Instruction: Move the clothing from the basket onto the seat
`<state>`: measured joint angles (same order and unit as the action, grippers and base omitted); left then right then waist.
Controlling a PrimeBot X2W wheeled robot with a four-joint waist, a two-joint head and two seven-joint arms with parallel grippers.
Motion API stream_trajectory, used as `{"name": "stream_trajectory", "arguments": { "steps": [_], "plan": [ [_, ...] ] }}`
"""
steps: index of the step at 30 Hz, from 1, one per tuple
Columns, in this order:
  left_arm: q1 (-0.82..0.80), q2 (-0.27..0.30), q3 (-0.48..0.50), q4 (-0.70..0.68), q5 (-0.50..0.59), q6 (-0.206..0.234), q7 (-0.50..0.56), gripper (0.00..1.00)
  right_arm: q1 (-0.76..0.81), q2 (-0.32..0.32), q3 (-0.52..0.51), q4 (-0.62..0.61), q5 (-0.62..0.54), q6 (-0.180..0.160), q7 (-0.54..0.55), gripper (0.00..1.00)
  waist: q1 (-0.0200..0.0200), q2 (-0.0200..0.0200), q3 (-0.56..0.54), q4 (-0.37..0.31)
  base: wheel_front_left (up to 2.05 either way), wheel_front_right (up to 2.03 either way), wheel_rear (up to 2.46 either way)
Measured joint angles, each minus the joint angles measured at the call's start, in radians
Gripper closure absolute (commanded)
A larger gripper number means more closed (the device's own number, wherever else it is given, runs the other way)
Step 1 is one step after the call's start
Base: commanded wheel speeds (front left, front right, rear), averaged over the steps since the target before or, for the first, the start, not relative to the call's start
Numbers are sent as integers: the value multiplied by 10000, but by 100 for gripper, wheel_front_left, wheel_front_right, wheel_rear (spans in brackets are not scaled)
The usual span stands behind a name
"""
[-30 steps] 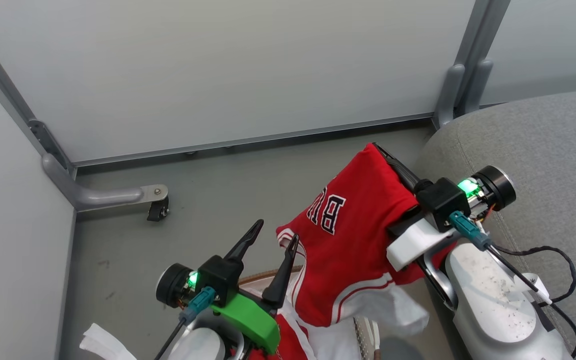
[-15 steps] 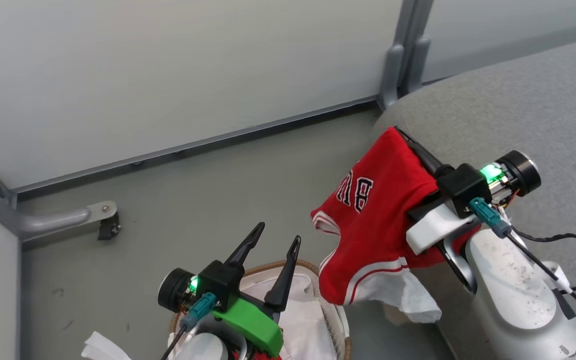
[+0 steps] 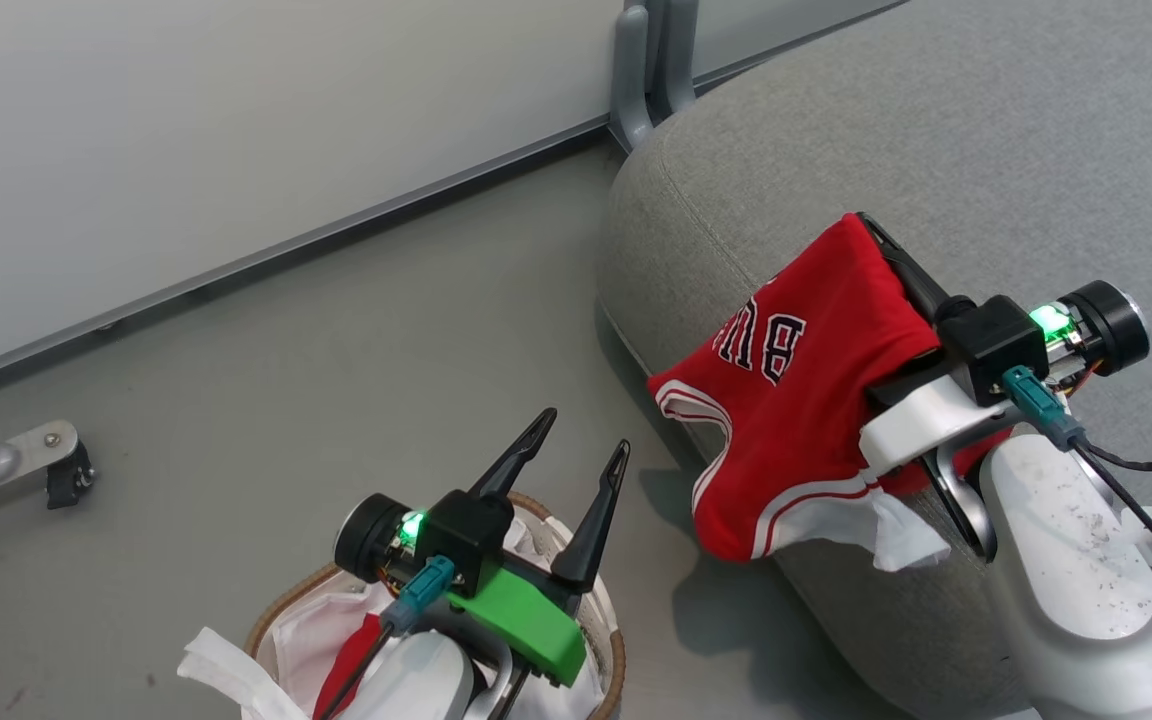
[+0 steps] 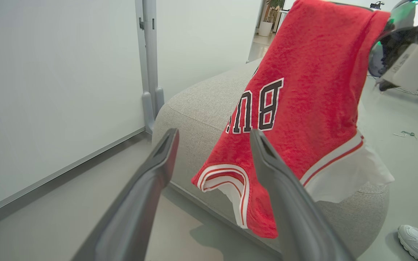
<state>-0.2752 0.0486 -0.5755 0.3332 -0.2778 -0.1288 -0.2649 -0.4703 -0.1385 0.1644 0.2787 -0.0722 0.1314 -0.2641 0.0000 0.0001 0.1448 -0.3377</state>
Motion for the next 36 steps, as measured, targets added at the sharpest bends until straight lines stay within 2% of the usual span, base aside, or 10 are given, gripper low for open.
{"name": "stream_trajectory", "arguments": {
  "steps": [6,13,20,28,36],
  "plan": [
    [-280,0,-159,-29,88,0,0,0,-243,96,-460,-33,-12,0,0,100,0,0,540,-175,0,0,0],
    [-597,221,-290,-50,90,-2,0,0,-1428,-123,-1223,263,-102,0,0,100,0,0,1239,-60,0,0,0],
    [-1145,453,-510,-360,240,-2,0,0,-3362,-1565,-2174,240,-347,0,0,100,0,0,2117,224,0,0,0],
    [-1911,761,-742,-991,552,-2,0,0,-5497,-2884,-3475,399,113,0,-2,100,1,0,3429,538,0,0,0],
    [-2452,1058,-798,-1373,817,-2,2,0,-6638,-3198,-4230,1375,-167,0,0,100,2,0,4914,834,0,0,0]
  ]
}}
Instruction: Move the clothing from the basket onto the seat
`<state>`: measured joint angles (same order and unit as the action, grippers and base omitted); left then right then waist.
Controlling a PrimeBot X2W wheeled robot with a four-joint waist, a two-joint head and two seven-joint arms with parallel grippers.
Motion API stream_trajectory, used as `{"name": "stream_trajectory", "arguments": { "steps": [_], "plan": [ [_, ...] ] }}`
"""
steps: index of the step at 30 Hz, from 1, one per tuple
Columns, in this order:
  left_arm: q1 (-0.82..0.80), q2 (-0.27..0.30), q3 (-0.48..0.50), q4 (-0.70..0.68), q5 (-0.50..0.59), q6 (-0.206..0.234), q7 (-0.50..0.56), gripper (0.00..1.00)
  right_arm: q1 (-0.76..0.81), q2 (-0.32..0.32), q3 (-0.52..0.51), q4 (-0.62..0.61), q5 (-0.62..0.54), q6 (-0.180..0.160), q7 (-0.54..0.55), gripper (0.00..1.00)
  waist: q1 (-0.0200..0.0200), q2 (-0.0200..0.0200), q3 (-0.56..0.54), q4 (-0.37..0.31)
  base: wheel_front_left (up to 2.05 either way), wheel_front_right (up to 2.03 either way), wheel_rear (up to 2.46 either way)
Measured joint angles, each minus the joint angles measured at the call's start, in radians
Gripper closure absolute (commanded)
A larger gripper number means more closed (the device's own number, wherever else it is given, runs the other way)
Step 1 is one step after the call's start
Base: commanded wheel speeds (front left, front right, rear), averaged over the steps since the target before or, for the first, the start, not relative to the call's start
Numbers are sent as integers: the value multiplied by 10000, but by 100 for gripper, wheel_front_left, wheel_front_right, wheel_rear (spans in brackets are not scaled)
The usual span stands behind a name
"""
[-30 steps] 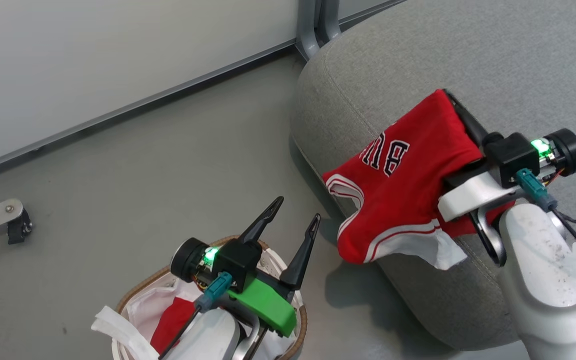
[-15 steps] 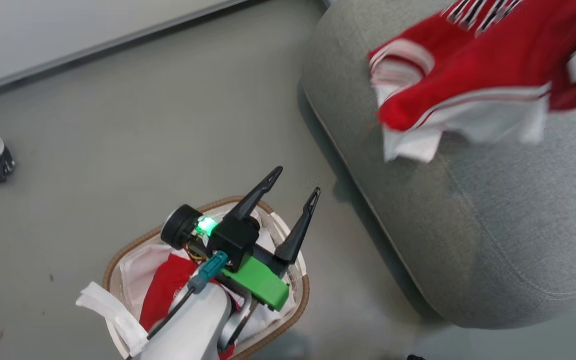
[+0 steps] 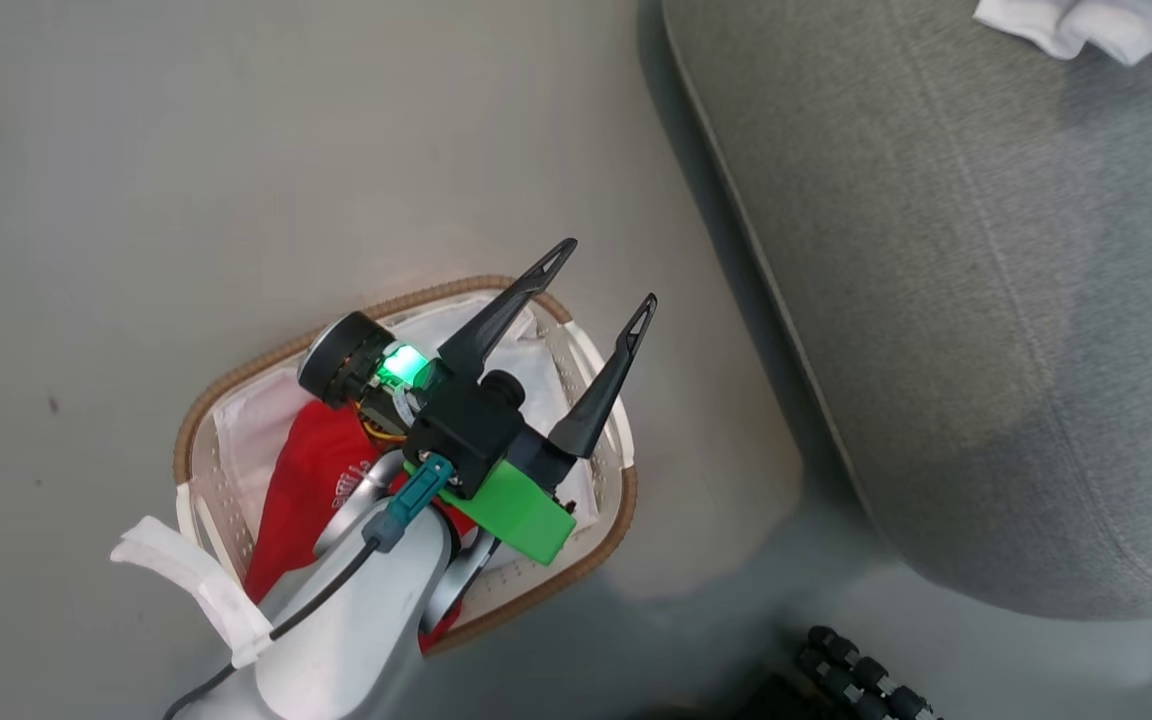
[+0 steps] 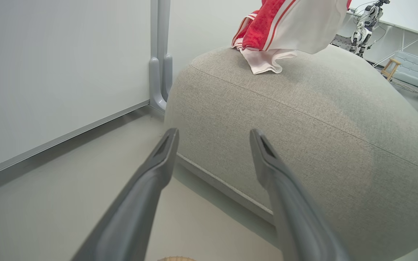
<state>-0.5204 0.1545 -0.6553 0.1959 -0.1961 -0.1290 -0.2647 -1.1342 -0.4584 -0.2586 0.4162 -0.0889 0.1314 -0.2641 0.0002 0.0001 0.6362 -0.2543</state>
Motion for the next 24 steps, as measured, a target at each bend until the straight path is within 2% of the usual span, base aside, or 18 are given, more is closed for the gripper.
{"name": "stream_trajectory", "arguments": {
  "steps": [6,16,18,21,24],
  "plan": [
    [-221,115,-13,-205,140,0,-2,0,1,199,-297,792,-301,0,-2,100,0,0,933,236,0,0,0],
    [-288,174,48,-445,364,0,0,0,1122,1348,-1078,1768,-384,0,-2,100,0,0,1626,530,0,0,0],
    [-288,190,38,-454,389,0,0,0,1329,1503,-1195,1868,-435,0,-2,76,0,0,1613,476,0,0,0],
    [-287,213,42,-431,420,2,0,0,1681,1778,-1275,1755,-441,0,-2,2,0,0,1512,390,0,0,0],
    [-267,207,40,-412,420,2,-2,0,2237,1962,-1212,1402,-512,0,-2,0,-1,0,1341,318,0,0,0]
  ]
}}
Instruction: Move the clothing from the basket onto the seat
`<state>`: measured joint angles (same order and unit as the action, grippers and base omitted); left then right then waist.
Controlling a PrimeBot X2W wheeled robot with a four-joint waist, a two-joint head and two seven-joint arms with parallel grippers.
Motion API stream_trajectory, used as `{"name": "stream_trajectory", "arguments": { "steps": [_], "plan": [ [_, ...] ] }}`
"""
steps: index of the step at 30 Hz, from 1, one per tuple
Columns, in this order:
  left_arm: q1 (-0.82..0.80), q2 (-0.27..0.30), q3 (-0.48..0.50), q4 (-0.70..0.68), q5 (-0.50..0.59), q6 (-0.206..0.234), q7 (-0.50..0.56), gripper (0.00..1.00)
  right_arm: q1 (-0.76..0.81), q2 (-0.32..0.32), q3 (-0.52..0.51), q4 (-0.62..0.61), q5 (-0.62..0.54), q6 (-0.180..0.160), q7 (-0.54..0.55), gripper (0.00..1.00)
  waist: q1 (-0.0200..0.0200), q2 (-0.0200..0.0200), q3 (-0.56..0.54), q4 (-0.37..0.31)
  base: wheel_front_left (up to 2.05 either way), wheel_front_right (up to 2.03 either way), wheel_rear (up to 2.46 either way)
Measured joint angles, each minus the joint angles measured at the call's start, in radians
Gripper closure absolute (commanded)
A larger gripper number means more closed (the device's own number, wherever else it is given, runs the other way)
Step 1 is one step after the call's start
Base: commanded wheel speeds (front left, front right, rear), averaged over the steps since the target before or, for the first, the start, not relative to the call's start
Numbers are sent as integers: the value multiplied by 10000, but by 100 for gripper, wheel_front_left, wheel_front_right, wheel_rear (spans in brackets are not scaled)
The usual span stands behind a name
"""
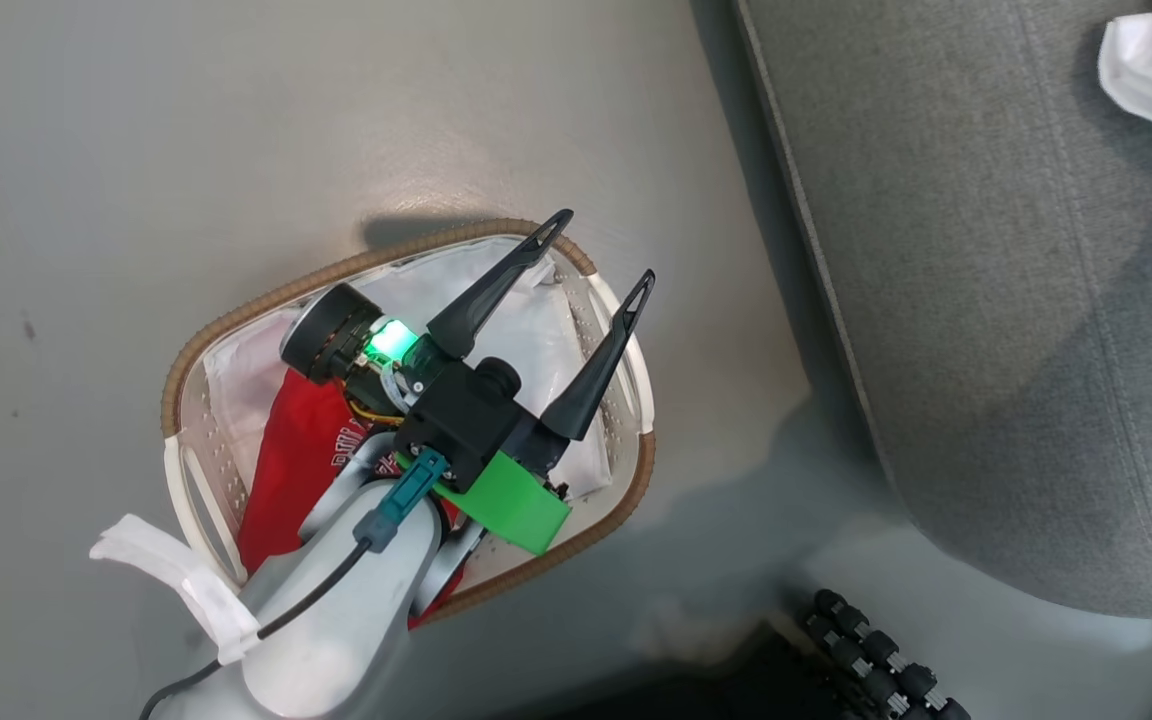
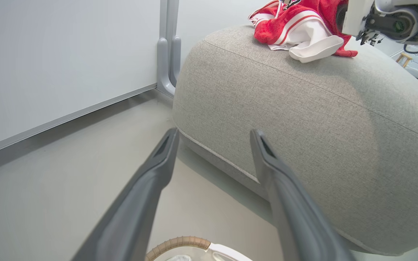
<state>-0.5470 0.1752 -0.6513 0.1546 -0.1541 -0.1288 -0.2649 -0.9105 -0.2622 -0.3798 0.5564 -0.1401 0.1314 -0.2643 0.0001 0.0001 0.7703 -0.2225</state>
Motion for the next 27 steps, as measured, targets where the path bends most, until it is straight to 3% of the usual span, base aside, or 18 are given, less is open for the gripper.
{"name": "stream_trajectory", "arguments": {
  "steps": [13,27],
  "plan": [
    [628,-201,94,117,-299,0,0,0,2995,708,1028,-1287,-96,0,0,0,0,0,-1387,-274,0,0,0],
    [1768,-709,1371,224,-813,-2,0,0,4260,280,1227,-1684,155,0,0,0,-1,-1,-3486,-51,0,0,0]
  ]
}}
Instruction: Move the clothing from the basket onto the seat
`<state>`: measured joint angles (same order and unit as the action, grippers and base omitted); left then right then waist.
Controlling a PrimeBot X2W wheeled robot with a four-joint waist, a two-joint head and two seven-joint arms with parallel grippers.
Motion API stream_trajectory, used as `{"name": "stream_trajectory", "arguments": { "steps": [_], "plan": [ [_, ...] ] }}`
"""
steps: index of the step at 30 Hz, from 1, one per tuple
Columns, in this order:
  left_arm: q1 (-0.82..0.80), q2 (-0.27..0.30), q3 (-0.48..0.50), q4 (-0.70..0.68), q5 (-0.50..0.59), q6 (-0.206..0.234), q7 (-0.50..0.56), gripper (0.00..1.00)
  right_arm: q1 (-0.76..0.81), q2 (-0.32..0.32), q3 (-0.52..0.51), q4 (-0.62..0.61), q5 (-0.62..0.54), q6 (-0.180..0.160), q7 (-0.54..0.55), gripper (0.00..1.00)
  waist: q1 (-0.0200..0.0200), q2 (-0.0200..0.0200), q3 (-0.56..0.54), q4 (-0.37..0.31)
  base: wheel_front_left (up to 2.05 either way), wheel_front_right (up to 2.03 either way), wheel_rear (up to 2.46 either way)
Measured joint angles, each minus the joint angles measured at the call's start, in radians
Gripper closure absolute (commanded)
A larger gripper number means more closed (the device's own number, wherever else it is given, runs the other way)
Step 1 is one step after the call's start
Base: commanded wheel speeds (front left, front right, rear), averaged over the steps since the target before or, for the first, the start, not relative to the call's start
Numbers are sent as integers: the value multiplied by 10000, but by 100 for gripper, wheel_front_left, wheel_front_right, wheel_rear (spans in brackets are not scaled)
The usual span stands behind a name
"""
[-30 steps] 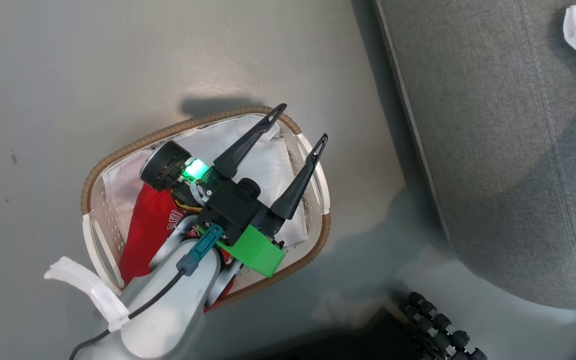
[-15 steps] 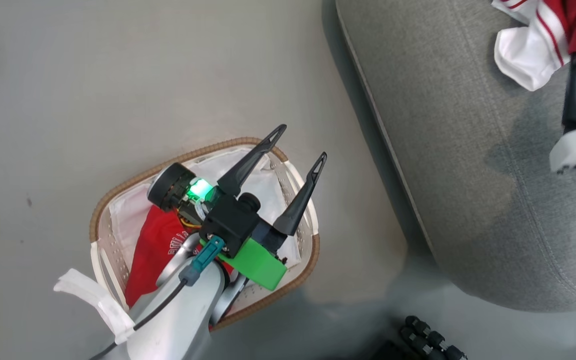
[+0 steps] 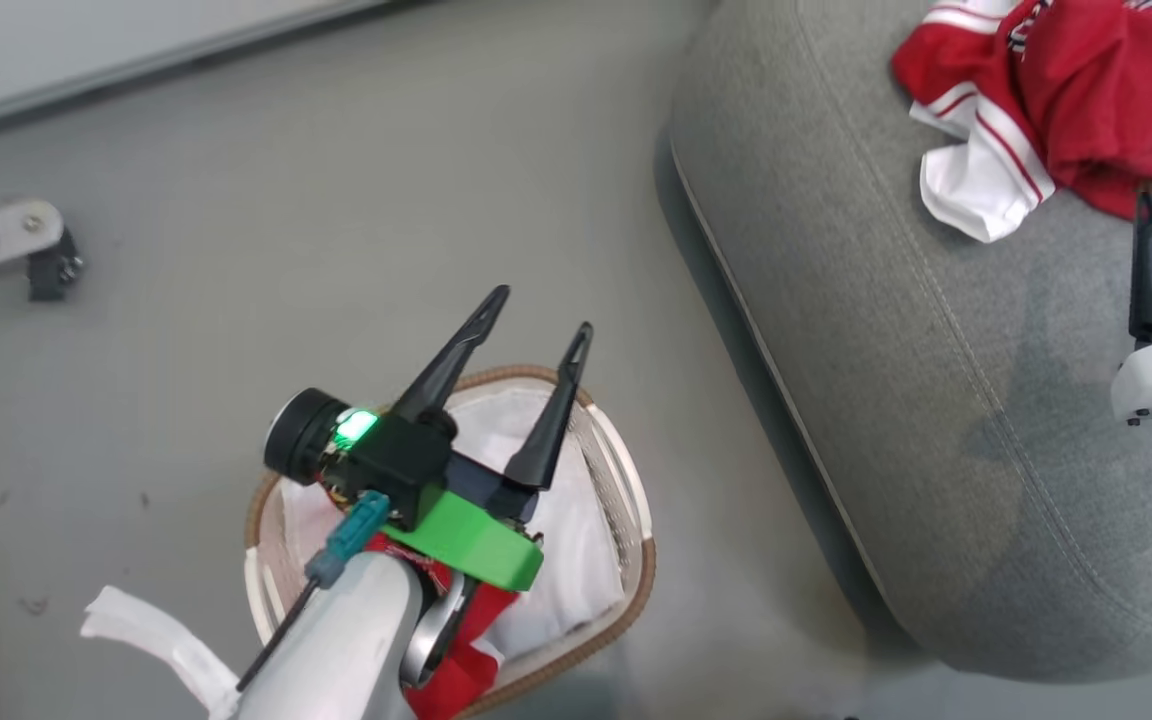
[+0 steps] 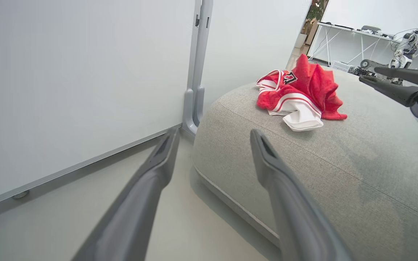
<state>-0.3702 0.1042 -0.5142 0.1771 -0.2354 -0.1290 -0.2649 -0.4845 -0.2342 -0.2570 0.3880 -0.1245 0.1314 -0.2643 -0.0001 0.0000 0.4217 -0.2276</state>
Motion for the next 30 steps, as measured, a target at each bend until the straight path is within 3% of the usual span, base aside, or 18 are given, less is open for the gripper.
{"name": "stream_trajectory", "arguments": {
  "steps": [6,19,30],
  "plan": [
    [712,-247,1298,-15,-100,27,0,0,-128,84,366,-52,8,0,0,0,0,0,-962,380,0,0,0],
    [2709,-489,4178,-63,-46,148,0,0,242,1588,1923,234,738,0,0,0,0,0,-2608,1681,0,0,0],
    [3753,-533,4592,188,-270,161,0,0,2105,1860,2709,-439,2261,0,0,0,0,0,-3503,2459,0,0,0]
  ]
}}
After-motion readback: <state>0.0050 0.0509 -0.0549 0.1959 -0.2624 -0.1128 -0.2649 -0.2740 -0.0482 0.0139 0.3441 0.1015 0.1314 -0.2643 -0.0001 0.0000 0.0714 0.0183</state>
